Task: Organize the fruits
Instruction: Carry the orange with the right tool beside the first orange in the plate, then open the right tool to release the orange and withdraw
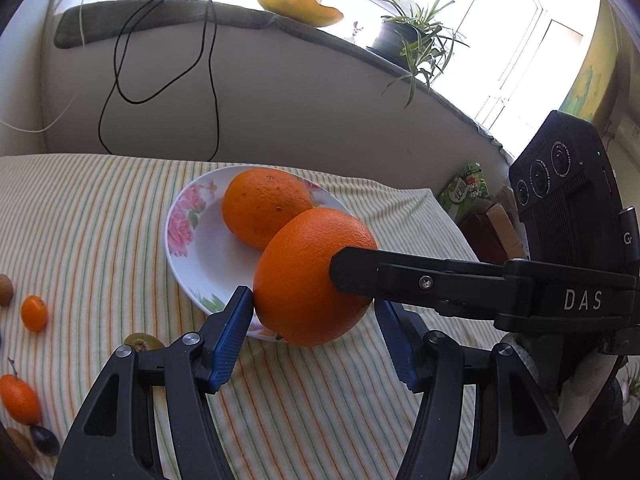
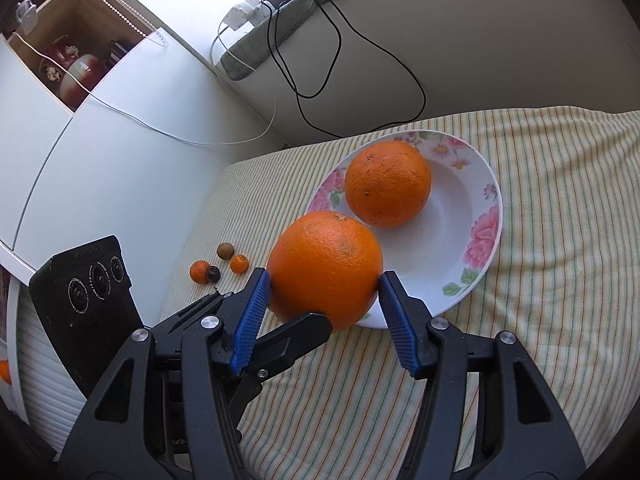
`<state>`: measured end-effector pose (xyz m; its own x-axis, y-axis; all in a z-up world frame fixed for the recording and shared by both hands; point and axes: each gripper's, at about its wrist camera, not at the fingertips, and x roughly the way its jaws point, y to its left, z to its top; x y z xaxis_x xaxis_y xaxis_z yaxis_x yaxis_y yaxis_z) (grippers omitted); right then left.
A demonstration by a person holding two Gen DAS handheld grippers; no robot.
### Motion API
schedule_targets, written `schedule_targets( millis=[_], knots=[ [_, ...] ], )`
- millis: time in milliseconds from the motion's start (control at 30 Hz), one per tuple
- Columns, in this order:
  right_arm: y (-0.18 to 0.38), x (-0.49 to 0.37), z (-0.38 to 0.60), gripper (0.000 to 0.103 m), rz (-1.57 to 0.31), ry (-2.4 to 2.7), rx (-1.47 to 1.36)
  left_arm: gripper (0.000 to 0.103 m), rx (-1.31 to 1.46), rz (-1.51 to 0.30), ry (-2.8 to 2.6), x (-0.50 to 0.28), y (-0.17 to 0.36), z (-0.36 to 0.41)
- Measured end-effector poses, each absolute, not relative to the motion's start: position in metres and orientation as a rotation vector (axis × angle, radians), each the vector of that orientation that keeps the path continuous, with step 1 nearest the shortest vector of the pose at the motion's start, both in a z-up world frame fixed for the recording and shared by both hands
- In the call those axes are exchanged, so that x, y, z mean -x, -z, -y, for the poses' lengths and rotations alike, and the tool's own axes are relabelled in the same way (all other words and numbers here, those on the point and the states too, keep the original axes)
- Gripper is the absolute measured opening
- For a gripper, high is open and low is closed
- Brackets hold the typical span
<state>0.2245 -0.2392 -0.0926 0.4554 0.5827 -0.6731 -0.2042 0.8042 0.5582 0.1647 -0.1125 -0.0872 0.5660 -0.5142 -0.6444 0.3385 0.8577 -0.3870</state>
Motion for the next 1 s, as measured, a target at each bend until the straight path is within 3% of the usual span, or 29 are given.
schedule_targets(
  millis=[1000],
  knots=[
    [0.097,-0.224,0.259,0.059,-0.967,-0.457,-0.453,0.061,0.169,-0.792,0.475,-0.153,0.078,0.112]
  ],
)
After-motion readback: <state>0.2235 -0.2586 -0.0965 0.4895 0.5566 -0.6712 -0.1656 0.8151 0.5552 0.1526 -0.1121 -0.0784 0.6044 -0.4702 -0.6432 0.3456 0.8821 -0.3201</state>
